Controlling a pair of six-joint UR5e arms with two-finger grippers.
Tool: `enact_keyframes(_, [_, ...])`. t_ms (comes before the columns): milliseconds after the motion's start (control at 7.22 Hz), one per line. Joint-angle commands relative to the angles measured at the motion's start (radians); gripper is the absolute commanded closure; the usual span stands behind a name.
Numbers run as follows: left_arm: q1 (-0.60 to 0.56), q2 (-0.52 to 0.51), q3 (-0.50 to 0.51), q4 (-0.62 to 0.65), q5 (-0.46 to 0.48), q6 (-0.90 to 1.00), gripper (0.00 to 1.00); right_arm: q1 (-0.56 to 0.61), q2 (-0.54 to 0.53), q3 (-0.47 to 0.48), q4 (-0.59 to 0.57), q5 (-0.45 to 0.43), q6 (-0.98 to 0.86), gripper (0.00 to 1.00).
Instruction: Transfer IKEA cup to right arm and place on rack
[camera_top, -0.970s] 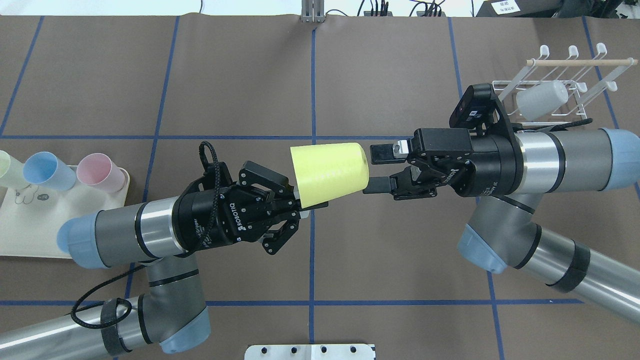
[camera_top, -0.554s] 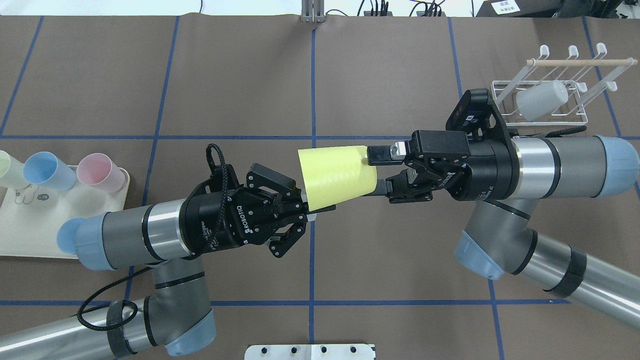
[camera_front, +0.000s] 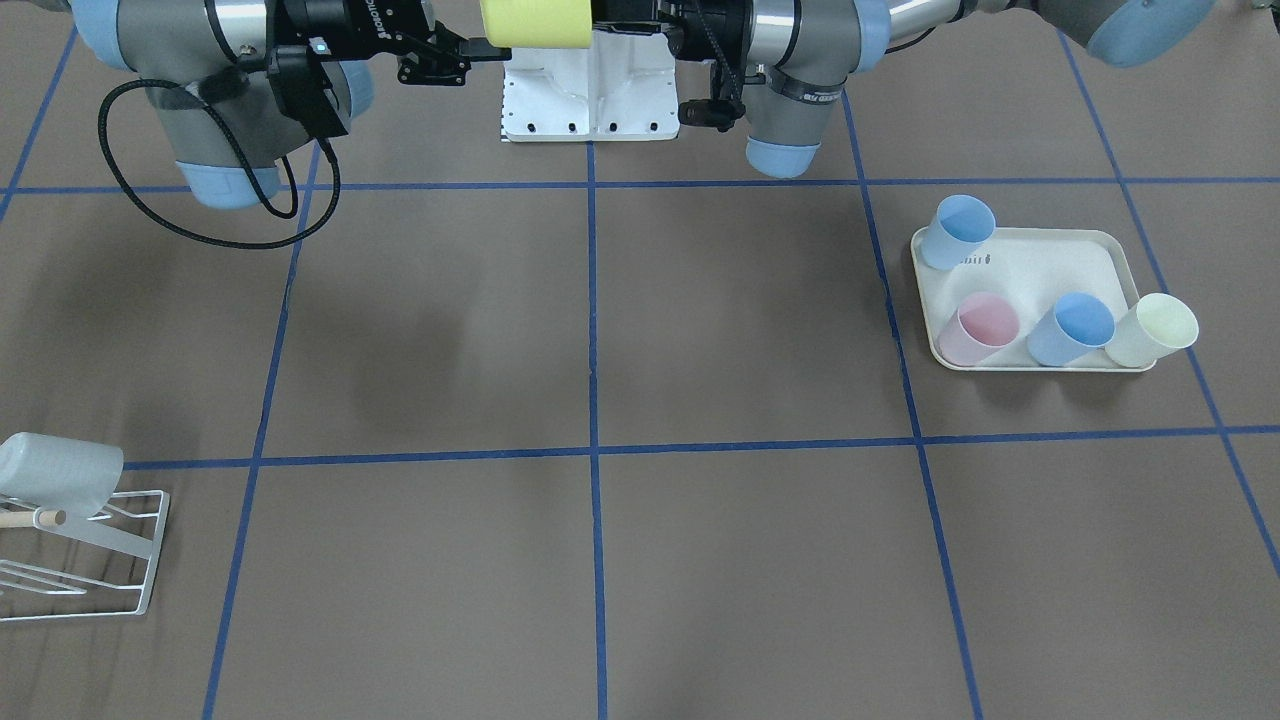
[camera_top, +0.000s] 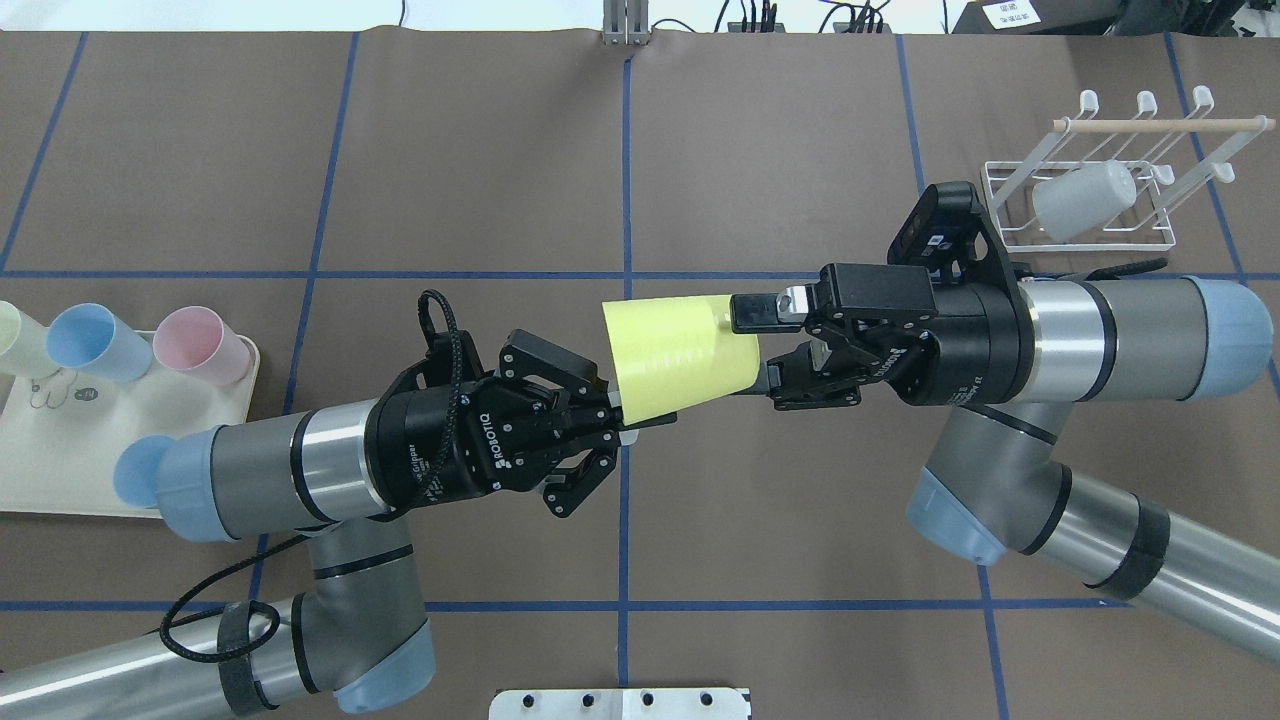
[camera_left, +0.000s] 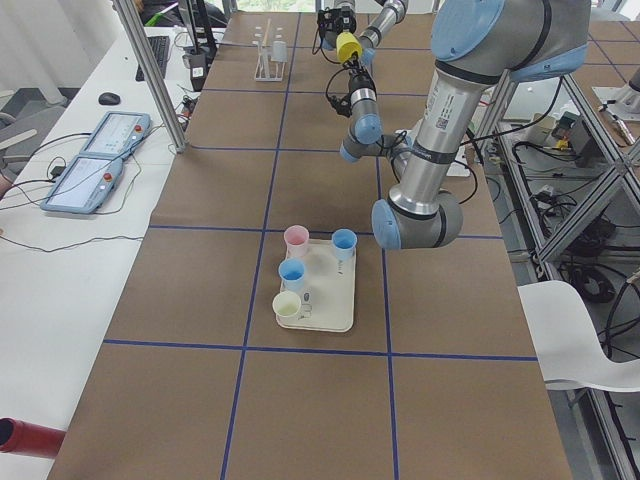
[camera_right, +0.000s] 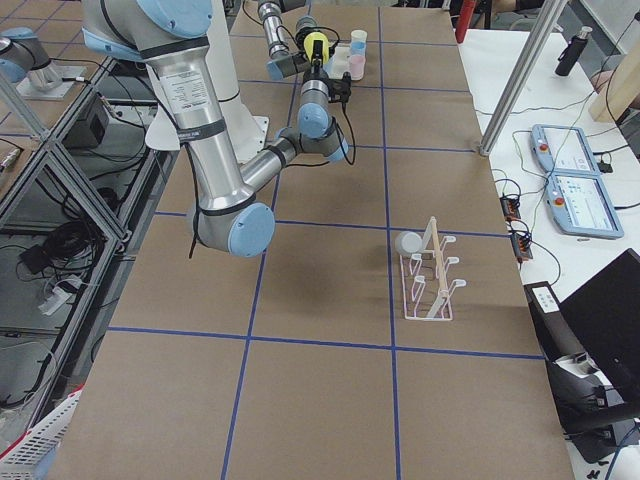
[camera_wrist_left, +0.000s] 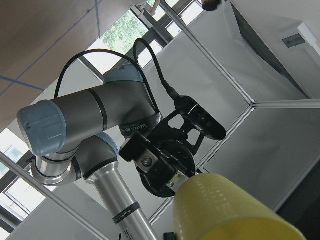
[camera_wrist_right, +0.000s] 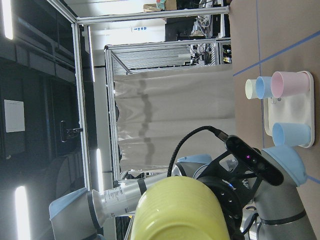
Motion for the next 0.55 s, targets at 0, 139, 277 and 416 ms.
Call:
enact_keyframes(0, [0.0,0.0,0.001,0.002,0.0,-0.001,1.0,0.001,0.0,0.0,0.0,0.0,0.0,0.35])
enact_keyframes(139, [0.002,0.0,0.001,0.002,0.0,-0.001,0.97,-0.001,0.0,-0.004,0.012,0.0,-0.002,0.57])
enact_keyframes(277, [0.0,0.001,0.001,0.003,0.0,0.0,0.84,0.001,0.0,-0.004,0.014,0.0,-0.003,0.73])
enact_keyframes(416, [0.0,0.003,0.0,0.003,0.0,0.008,0.52,0.001,-0.001,-0.006,0.014,0.001,-0.005,0.82])
